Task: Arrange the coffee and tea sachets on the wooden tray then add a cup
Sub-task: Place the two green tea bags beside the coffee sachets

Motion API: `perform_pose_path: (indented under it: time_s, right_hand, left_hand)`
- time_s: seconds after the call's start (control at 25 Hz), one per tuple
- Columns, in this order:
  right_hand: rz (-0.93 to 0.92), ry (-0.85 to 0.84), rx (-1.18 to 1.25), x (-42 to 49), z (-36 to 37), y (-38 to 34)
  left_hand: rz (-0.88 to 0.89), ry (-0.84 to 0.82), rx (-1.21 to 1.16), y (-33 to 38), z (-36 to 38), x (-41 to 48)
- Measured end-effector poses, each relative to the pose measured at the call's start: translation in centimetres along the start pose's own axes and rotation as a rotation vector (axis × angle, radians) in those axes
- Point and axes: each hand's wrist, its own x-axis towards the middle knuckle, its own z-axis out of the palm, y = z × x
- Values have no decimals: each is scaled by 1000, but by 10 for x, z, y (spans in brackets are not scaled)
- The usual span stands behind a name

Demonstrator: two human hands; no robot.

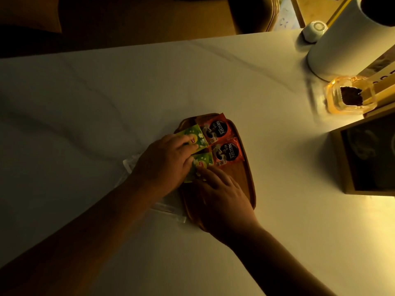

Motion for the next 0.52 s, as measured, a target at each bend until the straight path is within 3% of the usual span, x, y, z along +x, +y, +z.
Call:
perform_pose_path:
  time_s: [0.52]
  right_hand:
    - [-12, 58, -33, 20, 4, -6]
  left_hand:
    - [12, -24, 7, -16, -5, -3]
